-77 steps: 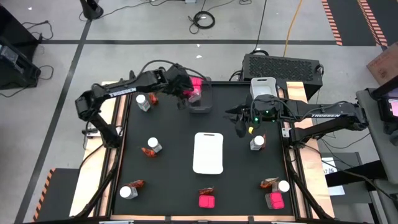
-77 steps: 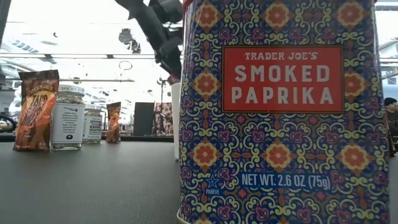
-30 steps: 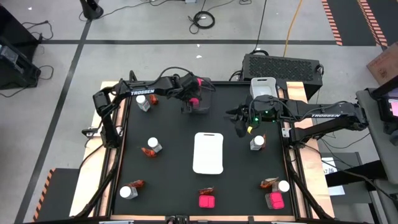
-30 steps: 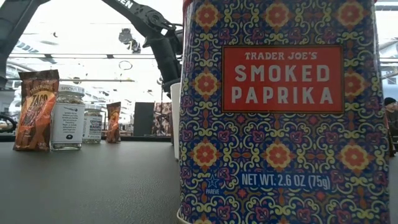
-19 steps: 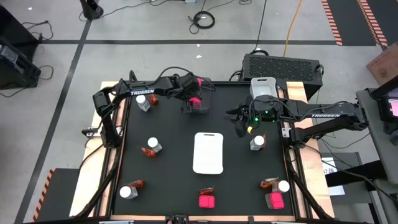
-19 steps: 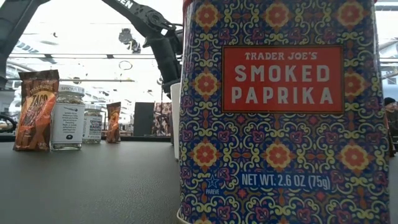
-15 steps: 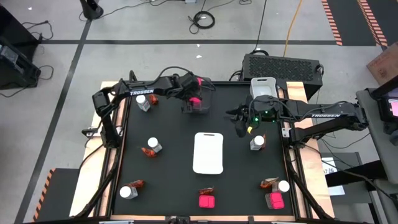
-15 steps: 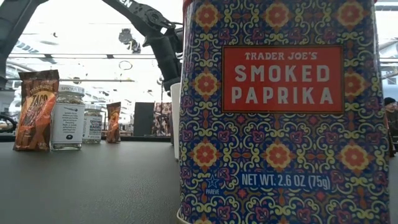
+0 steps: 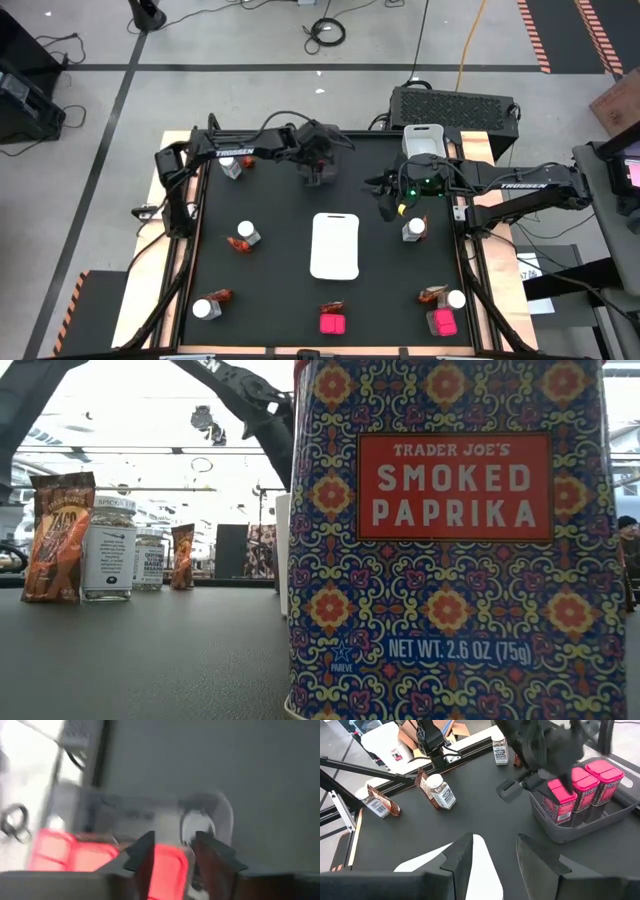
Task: Sort spices by type
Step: Put the red seasoning can into the black bin
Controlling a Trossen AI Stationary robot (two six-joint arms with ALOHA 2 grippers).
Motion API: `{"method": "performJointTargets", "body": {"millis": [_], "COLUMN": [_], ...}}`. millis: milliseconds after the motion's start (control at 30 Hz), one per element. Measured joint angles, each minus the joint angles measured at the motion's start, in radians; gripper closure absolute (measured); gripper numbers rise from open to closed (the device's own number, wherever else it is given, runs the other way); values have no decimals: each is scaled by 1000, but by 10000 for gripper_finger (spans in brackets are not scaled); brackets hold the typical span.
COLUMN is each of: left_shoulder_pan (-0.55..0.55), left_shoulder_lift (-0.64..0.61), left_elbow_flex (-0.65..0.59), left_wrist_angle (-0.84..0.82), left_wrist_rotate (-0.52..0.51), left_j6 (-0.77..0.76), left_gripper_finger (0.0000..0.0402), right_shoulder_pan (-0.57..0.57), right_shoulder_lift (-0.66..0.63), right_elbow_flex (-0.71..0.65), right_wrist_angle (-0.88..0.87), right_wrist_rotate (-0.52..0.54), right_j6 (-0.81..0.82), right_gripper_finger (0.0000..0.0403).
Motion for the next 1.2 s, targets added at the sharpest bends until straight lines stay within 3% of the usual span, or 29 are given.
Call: {"method": "performJointTargets", "body": {"millis": [267, 433, 933, 1200], "left_shoulder_pan": [0, 7, 31, 18], "left_shoulder_lift": [23, 23, 23, -45], "left_elbow_flex": [0, 0, 1, -1], "left_wrist_angle": [6, -3, -62, 11], "left_wrist_rotate": [-42, -100, -121, -123], "left_j6": [-2, 13, 19, 18], "left_gripper_finger": [394, 388, 396, 396], "right_shoulder_pan": [0, 0, 0, 0], "right_shoulder_lift": [0, 0, 0, 0], "right_elbow_flex": [0, 0, 0, 0], "right_wrist_angle": [-8, -14, -45, -49], "right_wrist_rotate": [0, 0, 0, 0], "right_j6": [0, 0, 19, 22], "right_gripper_finger": [257, 257, 257, 257]}}
